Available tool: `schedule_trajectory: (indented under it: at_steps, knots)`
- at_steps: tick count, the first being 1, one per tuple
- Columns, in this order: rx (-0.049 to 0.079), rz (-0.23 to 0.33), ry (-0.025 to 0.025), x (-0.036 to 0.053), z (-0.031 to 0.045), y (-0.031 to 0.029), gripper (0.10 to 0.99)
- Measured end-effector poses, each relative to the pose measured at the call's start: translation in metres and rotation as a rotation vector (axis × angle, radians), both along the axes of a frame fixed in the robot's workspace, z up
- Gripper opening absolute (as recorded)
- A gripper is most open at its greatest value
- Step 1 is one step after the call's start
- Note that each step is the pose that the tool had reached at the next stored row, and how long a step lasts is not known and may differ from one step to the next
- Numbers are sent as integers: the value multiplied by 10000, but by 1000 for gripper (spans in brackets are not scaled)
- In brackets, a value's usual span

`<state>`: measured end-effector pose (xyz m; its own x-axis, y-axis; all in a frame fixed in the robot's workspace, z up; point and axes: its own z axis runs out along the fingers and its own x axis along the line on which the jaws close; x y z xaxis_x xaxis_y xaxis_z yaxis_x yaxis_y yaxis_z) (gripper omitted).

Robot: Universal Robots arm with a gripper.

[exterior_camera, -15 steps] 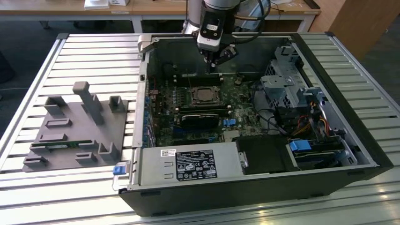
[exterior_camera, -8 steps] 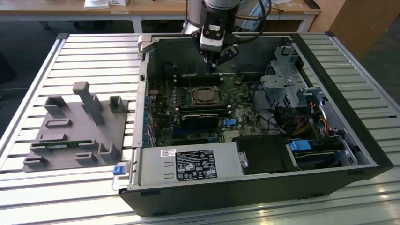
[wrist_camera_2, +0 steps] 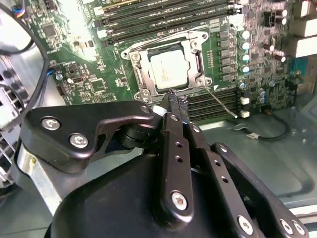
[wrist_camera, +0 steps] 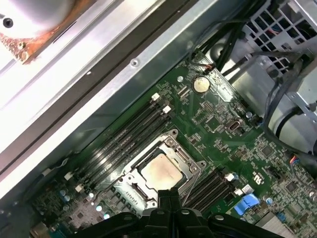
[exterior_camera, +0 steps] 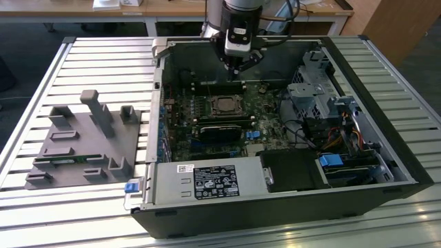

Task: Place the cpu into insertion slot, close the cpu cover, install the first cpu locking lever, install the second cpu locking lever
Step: 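Install the first cpu locking lever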

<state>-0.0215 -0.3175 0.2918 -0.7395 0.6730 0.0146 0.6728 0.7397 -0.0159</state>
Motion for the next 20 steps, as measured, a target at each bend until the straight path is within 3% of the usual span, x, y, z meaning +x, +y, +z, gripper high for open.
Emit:
schedule_trajectory:
  at_steps: [15, 20]
  knots:
    - [-1, 2595, -5, 0, -1, 0, 118]
    - [-4, 3372, -32, 0, -3, 0, 118]
